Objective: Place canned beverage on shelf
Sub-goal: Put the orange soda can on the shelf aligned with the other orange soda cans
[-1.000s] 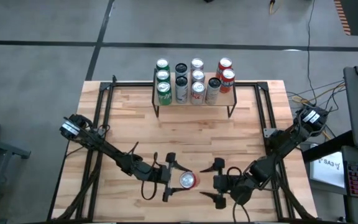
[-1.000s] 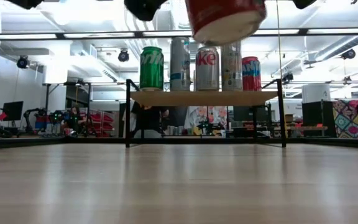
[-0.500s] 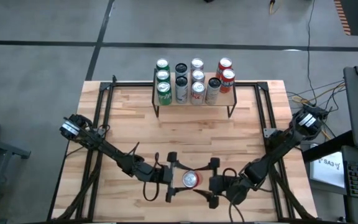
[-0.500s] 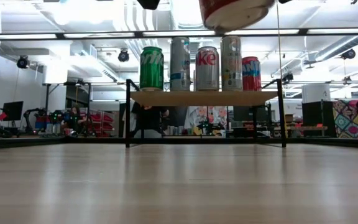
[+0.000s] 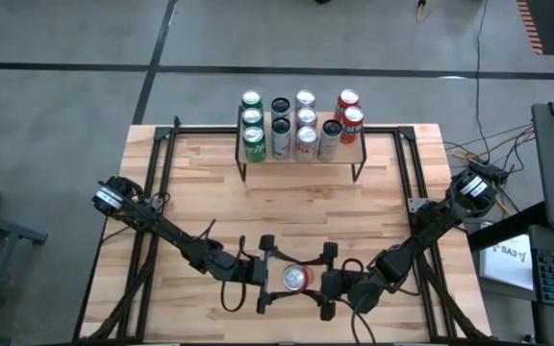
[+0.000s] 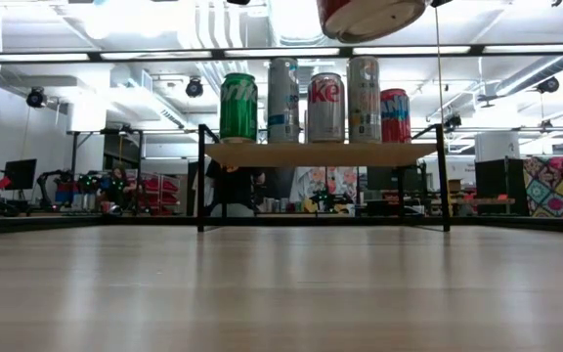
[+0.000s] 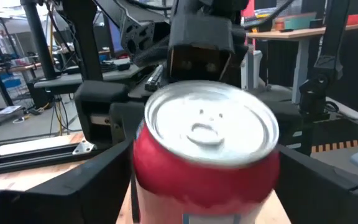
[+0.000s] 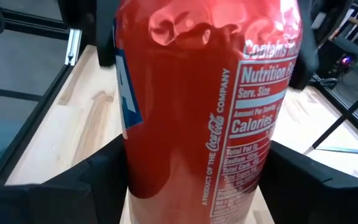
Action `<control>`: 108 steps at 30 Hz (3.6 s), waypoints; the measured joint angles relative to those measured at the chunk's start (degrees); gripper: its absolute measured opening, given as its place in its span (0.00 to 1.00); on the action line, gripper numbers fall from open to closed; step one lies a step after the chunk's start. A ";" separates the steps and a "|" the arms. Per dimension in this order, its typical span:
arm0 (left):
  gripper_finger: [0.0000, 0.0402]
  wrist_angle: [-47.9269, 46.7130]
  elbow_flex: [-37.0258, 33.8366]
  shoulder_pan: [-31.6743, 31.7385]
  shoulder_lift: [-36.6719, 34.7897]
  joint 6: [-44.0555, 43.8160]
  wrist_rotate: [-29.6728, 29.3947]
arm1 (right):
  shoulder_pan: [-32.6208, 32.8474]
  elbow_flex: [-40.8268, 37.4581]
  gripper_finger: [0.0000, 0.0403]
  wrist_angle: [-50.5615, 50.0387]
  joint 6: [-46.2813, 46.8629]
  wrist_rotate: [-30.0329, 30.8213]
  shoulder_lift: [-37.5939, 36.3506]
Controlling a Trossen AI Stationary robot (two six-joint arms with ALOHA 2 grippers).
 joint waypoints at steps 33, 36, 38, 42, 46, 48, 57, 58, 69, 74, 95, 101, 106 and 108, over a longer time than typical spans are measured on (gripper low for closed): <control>0.88 -17.40 -4.45 2.77 -15.74 13.61 -0.14 | -9.80 -16.65 0.68 9.26 -11.07 -0.91 -21.65; 0.88 -14.61 -6.63 4.55 -16.95 13.40 0.08 | -11.37 -21.06 0.68 16.98 -13.53 -1.60 -23.65; 0.88 -11.07 -8.17 6.07 -17.75 13.14 2.00 | -12.06 -23.69 0.68 22.85 -15.63 -1.56 -24.00; 0.88 -4.57 -10.19 9.21 -18.29 12.78 5.01 | -12.88 -27.27 0.68 33.57 -19.80 -4.88 -23.85; 0.88 0.56 -10.47 12.84 -17.16 11.59 9.12 | -13.23 -27.74 0.68 36.98 -21.93 -7.60 -23.85; 0.88 3.56 -10.48 14.37 -15.63 10.82 11.97 | -13.61 -27.44 0.68 36.84 -22.76 -7.53 -23.85; 0.88 8.43 -10.50 19.07 -14.38 8.92 18.43 | -14.95 -26.53 0.68 36.65 -24.55 -7.57 -23.85; 0.88 8.44 -10.50 19.38 -14.38 9.06 18.54 | -15.14 -26.53 0.68 36.56 -24.51 -7.51 -23.85; 0.88 10.17 -10.58 20.45 -8.38 9.96 20.02 | -15.31 -26.51 0.68 37.63 -22.45 -7.53 -23.85; 0.88 14.73 -10.61 20.65 -4.46 9.96 17.76 | -15.32 -26.47 0.68 37.81 -22.41 -7.58 -23.85; 0.88 17.87 -6.48 21.37 -0.01 7.58 19.04 | -15.31 -26.45 0.68 36.52 -21.88 -7.64 -23.85; 0.88 15.59 -4.79 21.42 0.85 7.60 19.00 | -15.30 -26.43 0.68 36.46 -21.81 -7.80 -23.85; 0.88 15.55 -3.56 21.42 2.49 7.61 18.91 | -15.30 -26.45 0.68 36.26 -21.50 -7.82 -23.85; 0.88 15.51 -3.14 21.42 2.91 7.61 18.89 | -15.30 -26.45 0.68 36.26 -21.29 -7.82 -23.85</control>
